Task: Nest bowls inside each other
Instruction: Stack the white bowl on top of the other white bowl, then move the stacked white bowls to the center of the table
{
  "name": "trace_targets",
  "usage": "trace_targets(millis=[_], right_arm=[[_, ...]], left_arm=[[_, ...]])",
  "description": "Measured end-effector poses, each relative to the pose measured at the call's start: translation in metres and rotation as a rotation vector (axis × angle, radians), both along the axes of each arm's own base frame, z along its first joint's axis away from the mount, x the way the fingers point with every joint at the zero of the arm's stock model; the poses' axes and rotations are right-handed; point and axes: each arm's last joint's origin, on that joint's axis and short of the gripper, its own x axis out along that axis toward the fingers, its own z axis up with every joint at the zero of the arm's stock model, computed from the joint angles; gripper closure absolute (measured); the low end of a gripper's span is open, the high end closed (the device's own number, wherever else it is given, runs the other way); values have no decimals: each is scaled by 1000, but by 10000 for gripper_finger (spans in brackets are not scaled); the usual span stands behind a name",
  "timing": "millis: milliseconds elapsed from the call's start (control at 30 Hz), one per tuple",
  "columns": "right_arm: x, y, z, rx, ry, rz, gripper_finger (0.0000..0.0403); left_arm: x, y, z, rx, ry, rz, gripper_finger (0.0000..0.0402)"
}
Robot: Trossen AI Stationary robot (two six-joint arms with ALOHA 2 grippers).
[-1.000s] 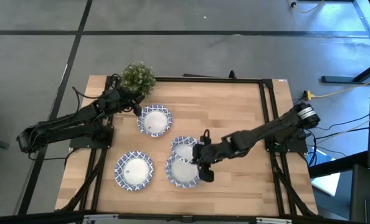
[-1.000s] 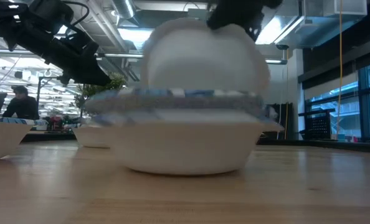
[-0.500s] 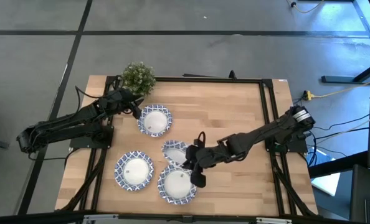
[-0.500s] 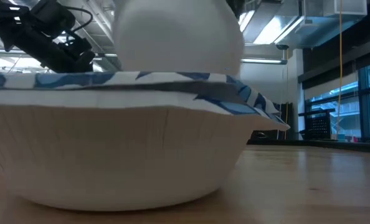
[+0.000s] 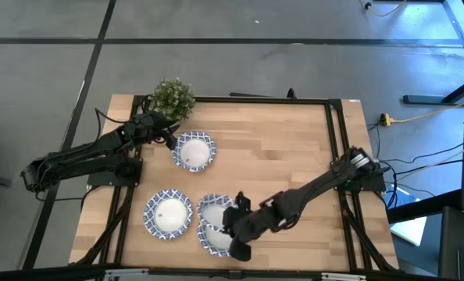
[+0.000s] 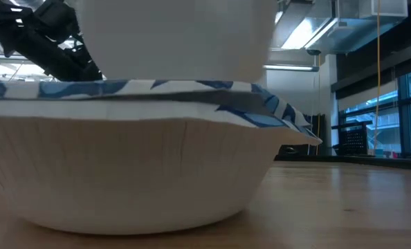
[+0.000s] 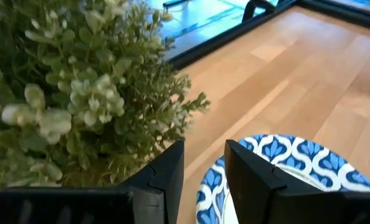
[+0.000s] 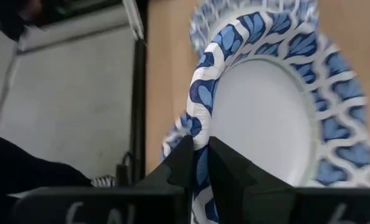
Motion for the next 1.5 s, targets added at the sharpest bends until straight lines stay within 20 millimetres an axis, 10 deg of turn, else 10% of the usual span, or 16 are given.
trace_targets(millis=[233, 1500], right_arm=[[5, 8, -34, -33, 126, -46, 358], [8, 4, -54, -9, 146, -57, 267]], left_arm=[[-2, -1, -5, -31, 47, 0, 292], [-4, -3, -8, -67, 73, -16, 292]])
